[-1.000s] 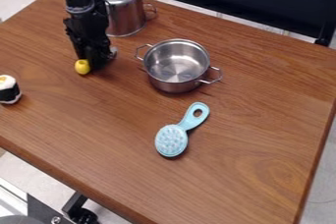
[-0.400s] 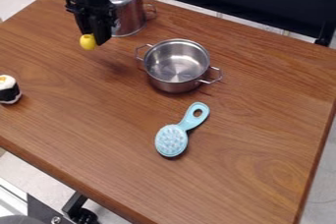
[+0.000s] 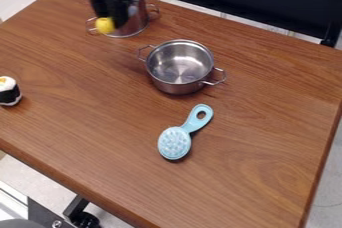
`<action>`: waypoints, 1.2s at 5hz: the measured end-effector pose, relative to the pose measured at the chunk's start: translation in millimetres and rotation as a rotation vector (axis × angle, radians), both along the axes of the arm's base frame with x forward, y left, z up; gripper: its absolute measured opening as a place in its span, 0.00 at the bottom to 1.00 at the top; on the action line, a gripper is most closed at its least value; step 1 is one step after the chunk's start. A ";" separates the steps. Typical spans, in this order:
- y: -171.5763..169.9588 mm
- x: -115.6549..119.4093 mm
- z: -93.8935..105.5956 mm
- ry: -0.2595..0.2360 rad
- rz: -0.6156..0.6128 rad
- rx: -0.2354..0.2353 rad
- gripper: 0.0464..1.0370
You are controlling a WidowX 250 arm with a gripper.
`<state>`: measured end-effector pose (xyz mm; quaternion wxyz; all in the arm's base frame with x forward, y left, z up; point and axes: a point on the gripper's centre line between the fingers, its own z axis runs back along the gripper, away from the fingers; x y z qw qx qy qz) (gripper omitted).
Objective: Put the yellow knife inside the pot
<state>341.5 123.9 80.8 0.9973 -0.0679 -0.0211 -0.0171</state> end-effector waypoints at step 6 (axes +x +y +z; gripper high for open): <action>-78.0 13.8 -32.1 -0.078 -0.152 0.103 0.25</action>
